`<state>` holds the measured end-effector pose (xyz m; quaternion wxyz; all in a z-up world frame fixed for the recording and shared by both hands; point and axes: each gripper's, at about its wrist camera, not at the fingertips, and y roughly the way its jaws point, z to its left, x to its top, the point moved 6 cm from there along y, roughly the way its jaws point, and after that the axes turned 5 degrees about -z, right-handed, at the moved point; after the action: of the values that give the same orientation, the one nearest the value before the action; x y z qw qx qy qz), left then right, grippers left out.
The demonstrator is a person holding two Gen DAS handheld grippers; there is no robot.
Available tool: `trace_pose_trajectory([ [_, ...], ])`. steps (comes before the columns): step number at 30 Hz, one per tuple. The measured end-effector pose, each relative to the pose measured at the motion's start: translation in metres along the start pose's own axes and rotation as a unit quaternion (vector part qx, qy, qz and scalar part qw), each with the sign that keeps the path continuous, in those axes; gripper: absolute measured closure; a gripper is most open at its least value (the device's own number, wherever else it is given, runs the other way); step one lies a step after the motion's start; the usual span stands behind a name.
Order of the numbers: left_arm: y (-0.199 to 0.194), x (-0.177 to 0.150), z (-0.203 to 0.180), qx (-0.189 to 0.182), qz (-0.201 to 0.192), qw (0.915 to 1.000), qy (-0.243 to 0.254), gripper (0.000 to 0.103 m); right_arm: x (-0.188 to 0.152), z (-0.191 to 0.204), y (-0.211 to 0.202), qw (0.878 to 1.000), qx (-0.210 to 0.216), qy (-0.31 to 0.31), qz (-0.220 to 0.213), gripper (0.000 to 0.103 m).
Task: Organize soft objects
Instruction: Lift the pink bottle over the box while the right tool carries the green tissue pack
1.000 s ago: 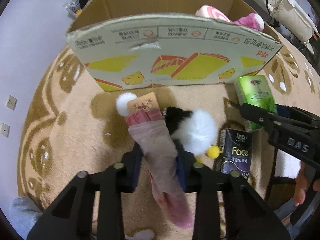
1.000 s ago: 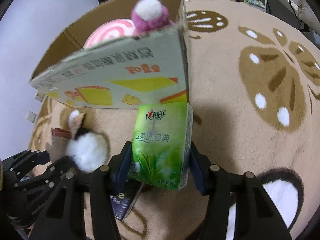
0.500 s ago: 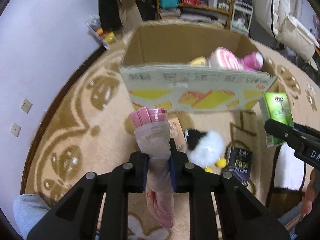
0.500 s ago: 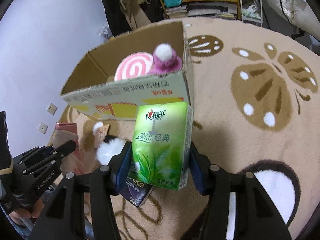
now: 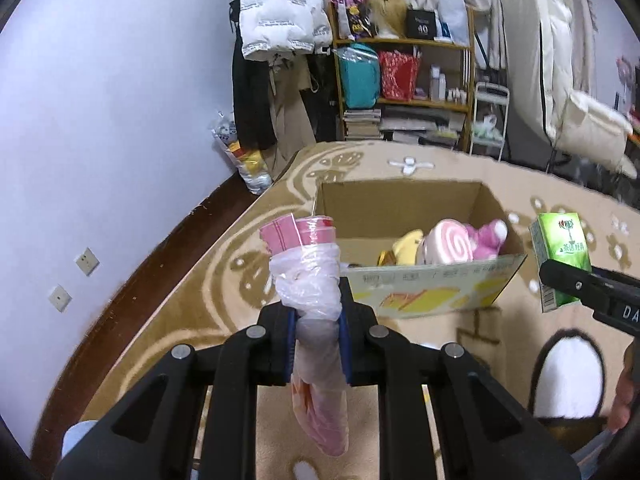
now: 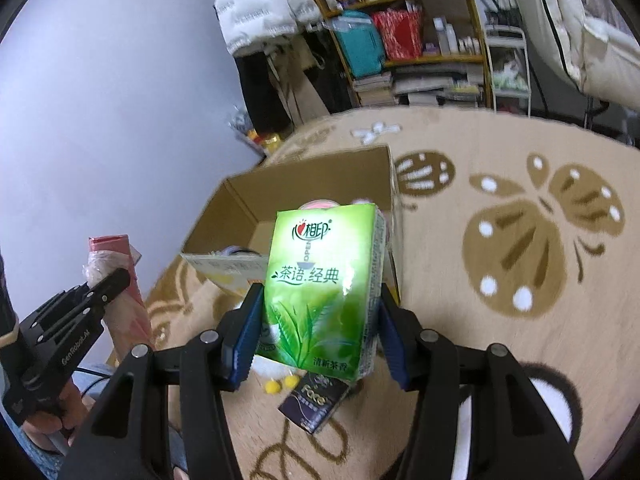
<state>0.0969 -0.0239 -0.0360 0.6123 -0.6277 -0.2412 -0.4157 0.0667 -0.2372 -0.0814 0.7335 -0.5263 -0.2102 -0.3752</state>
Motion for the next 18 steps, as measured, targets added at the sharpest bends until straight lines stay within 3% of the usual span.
trace_pose_trajectory([
  [10,0.008,0.029,0.015,0.006,-0.030,0.9994,-0.014,0.087,0.031,0.015,-0.023,0.997,0.016,-0.013,-0.069,0.046],
  [18,0.012,0.053,0.011,0.010,-0.054,0.9985,0.000,0.087,0.041,0.010,-0.009,0.997,0.013,-0.012,-0.072,0.046],
])
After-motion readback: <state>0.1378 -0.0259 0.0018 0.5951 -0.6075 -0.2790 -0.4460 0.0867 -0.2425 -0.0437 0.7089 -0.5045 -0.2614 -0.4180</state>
